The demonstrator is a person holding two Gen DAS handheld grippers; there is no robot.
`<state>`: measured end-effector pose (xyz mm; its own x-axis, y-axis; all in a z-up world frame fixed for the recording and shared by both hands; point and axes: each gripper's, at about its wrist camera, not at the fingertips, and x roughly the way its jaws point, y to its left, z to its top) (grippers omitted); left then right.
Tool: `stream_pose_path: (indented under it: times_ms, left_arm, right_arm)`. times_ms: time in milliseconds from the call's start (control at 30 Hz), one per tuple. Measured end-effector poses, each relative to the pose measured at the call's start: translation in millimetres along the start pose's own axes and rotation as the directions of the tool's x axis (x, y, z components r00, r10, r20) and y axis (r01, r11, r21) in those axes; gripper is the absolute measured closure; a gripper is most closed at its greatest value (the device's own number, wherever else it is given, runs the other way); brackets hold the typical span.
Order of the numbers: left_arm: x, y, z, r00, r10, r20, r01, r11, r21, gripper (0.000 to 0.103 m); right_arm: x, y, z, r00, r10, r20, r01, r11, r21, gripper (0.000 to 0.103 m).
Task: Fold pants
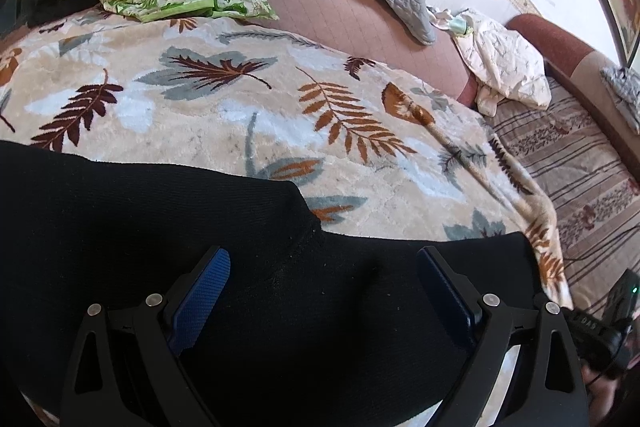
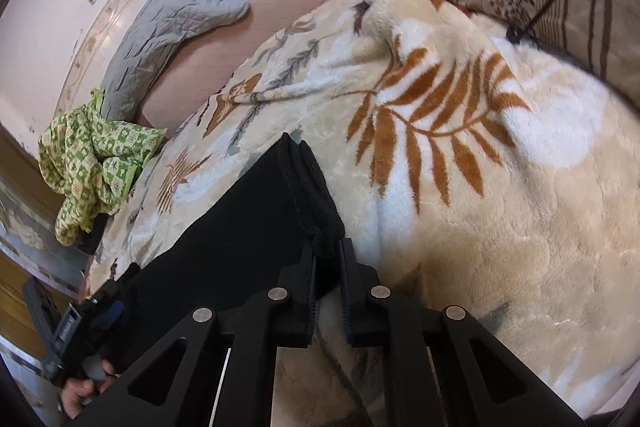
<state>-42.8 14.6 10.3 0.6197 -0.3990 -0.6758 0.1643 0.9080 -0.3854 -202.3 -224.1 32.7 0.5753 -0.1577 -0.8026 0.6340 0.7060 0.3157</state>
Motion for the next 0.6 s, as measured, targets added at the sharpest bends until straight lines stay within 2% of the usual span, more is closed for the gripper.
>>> stream_pose_path:
  times_ms: [133, 233, 267, 367, 467, 600]
  left_arm:
    - [-5.4, 7.0, 1.9, 1.000, -0.018, 0.014, 0.018, 0.999, -0.038, 0.018]
    - [-15.4, 14.4, 8.0, 0.999, -0.019, 0.034, 0.021, 0.997, -0.075, 0.022]
    - [-24.6, 18.4, 11.6, 0.998, -0.016, 0.064, 0.022, 0.995, -0.097, 0.022]
    - [-46.5, 27.9, 19.8, 0.993, 0.026, 0.111, -0.011, 0.991, -0.132, 0.022]
    - [-70.0, 37.1, 25.8, 0.985, 0.067, 0.157, -0.048, 0.991, -0.125, 0.020]
    - [-85.2, 53.9, 19.8, 0.969, 0.163, 0.185, -0.137, 0.980, -0.145, 0.020]
  right_arm:
    - [-6.5, -4.5, 0.8, 0.998, 0.053, 0.040, -0.054, 0.998, 0.039, 0.095]
    - [-17.4, 8.5, 3.8, 0.996, 0.052, 0.077, -0.050, 0.998, -0.028, 0.095]
    - [-20.4, 13.9, 3.9, 0.995, 0.053, 0.087, -0.048, 0.998, -0.051, 0.095]
    - [-23.5, 23.5, 2.9, 0.993, 0.071, 0.092, -0.064, 0.995, -0.075, 0.095]
    - [-21.3, 36.0, -0.2, 0.991, 0.108, 0.075, -0.101, 0.990, -0.095, 0.095]
    - [-17.9, 60.4, -8.6, 0.984, 0.175, 0.039, -0.167, 0.975, -0.149, 0.095]
